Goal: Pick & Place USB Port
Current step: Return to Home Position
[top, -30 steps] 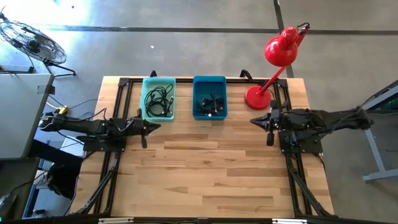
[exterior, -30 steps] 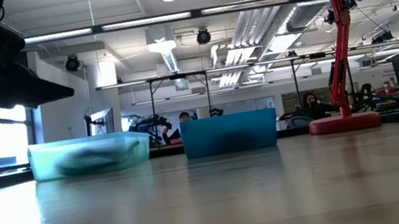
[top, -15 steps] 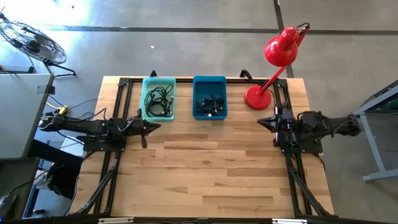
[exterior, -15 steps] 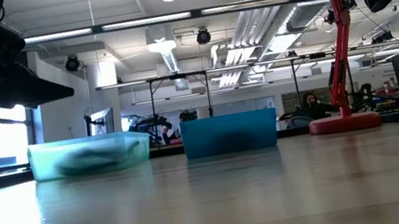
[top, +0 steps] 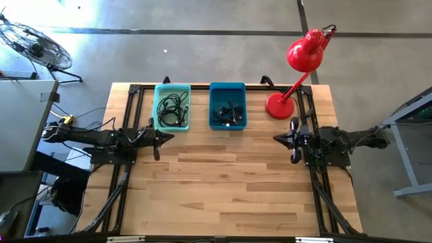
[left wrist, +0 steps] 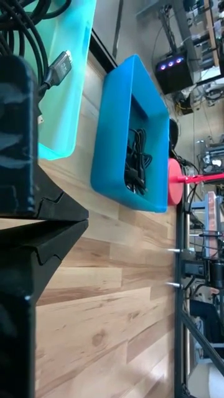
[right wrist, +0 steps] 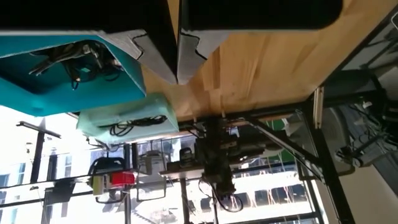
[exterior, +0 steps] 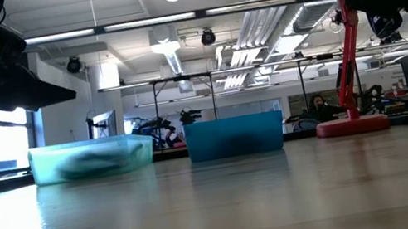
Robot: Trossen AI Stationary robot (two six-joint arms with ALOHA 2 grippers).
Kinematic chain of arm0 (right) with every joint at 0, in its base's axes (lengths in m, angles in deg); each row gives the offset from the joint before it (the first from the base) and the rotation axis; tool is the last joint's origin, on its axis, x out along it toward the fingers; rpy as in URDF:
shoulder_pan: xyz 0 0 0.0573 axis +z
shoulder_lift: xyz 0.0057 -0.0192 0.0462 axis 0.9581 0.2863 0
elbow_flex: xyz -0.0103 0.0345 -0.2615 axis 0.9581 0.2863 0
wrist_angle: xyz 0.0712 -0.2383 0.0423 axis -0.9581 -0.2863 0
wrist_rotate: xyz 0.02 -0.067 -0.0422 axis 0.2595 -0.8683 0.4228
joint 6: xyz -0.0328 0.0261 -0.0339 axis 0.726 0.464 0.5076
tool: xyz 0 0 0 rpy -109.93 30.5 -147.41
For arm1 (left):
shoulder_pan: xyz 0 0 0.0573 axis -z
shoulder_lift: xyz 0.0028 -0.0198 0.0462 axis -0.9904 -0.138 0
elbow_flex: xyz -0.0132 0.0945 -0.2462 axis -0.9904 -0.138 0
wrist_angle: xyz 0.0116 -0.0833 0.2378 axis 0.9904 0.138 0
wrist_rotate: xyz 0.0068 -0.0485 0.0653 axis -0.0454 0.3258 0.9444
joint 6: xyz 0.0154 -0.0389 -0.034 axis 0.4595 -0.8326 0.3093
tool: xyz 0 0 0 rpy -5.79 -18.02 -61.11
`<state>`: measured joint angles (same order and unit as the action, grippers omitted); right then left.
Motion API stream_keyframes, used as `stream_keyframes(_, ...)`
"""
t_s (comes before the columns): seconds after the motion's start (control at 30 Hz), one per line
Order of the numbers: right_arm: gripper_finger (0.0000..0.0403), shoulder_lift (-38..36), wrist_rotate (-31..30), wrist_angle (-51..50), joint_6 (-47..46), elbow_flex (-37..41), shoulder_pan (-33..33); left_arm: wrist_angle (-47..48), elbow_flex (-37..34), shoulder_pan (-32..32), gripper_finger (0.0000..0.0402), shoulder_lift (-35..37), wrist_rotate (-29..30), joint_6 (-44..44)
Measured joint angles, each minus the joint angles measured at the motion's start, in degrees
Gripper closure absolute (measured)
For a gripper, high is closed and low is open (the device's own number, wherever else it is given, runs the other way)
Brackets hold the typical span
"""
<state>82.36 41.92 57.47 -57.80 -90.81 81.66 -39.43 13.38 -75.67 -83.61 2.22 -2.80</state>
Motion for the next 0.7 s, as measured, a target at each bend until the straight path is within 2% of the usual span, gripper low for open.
stream_keyframes(0.5, 0.0403, 0.0, 1.02, 1.53, 0.96, 0.75, 0.0, 0.2, 0.0, 0.0, 0.0402, 0.0, 0.02, 0.0)
stream_keyframes(0.7, 0.0403, 0.0, 4.62, 5.25, 2.04, 0.73, 0.02, 0.23, 0.0, 0.0, 0.0401, 0.0, 0.03, 0.0)
